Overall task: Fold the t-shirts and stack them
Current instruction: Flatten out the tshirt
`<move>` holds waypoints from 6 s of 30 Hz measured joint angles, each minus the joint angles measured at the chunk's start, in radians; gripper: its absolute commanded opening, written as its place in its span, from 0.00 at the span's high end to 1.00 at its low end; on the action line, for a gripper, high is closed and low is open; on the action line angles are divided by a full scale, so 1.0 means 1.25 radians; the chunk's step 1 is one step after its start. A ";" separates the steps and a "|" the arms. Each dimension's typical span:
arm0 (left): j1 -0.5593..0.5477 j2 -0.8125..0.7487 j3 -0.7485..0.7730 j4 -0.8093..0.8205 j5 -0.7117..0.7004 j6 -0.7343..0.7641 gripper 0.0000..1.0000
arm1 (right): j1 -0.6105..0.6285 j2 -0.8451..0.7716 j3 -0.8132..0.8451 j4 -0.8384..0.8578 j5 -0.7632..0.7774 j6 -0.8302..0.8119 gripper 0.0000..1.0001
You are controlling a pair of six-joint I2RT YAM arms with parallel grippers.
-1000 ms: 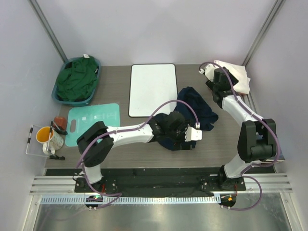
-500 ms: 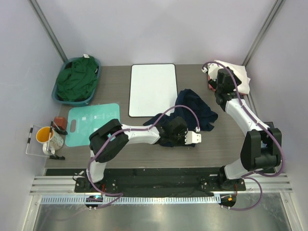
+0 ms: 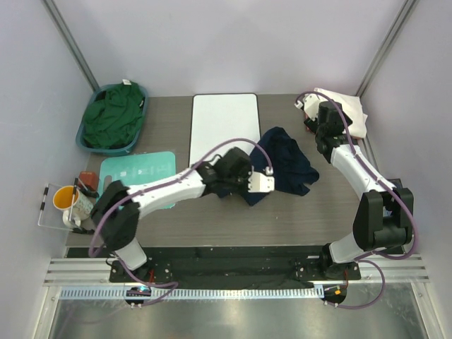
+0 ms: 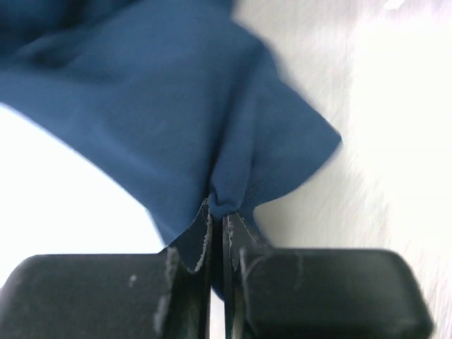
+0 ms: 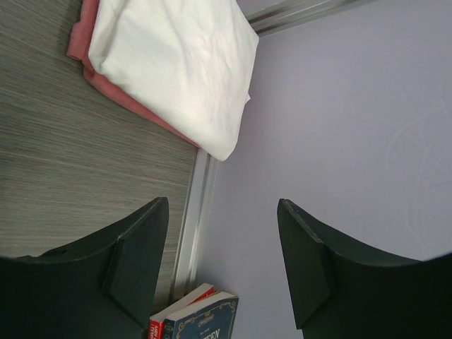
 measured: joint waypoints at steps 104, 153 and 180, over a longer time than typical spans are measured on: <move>0.529 -0.174 -0.342 0.125 -0.177 0.334 1.00 | 0.365 0.184 0.093 -0.225 -0.479 0.075 0.99; 0.513 -0.218 -0.326 0.110 -0.204 0.355 0.85 | 0.108 0.164 -0.104 -0.147 -0.934 0.686 0.26; 0.510 -0.215 -0.285 0.100 -0.210 0.356 0.84 | 0.096 0.196 -0.186 -0.012 -1.005 0.845 0.30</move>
